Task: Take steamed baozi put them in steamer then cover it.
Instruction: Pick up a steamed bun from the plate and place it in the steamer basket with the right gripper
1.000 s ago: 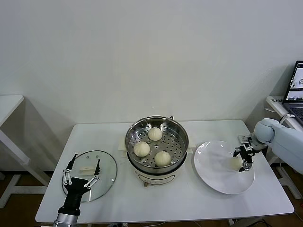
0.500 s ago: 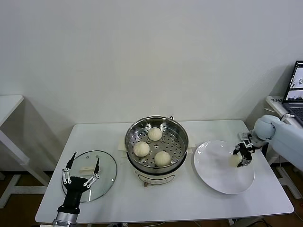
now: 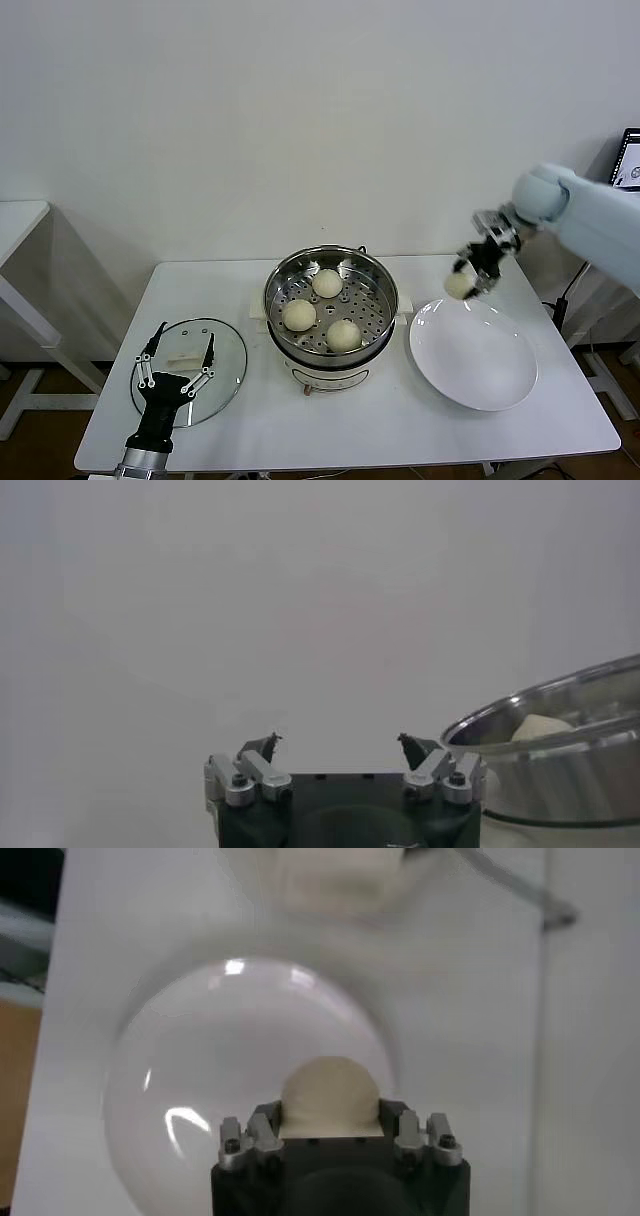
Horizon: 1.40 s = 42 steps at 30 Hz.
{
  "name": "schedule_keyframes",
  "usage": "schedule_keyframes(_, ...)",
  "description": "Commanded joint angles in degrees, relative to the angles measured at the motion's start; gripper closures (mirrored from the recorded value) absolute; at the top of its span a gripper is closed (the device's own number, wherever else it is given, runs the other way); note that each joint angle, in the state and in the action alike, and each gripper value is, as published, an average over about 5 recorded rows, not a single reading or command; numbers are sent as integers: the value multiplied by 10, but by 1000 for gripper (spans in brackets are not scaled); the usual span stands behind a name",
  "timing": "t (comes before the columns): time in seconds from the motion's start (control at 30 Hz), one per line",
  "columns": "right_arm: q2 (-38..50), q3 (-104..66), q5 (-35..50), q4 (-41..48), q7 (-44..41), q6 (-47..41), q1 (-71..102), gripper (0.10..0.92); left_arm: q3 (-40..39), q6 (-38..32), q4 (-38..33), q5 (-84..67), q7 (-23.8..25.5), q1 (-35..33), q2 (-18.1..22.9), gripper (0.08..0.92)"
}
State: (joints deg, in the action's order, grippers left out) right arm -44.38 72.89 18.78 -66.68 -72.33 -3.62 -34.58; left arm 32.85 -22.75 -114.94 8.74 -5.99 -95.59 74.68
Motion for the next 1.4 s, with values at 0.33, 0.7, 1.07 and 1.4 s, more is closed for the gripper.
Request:
schedule_keyframes(0.33, -148, 112, 106, -83, 32, -54, -100, 364, -1, 0, -1, 0, -2, 2, -3, 177)
schedule_keyframes(0.7, -168, 106, 70, -58, 62, -66, -38, 364, 2, -3, 1, -1, -4, 3, -4, 177)
schedule_keyframes(1.07, -176, 99, 50, -40, 70, -68, 0, 364, 4, -3, 1, -2, -4, 4, -2, 177)
schedule_keyframes(1.4, -186, 95, 31, -25, 68, -67, 18, 361, 5, -4, 2, -2, -5, 3, -2, 177)
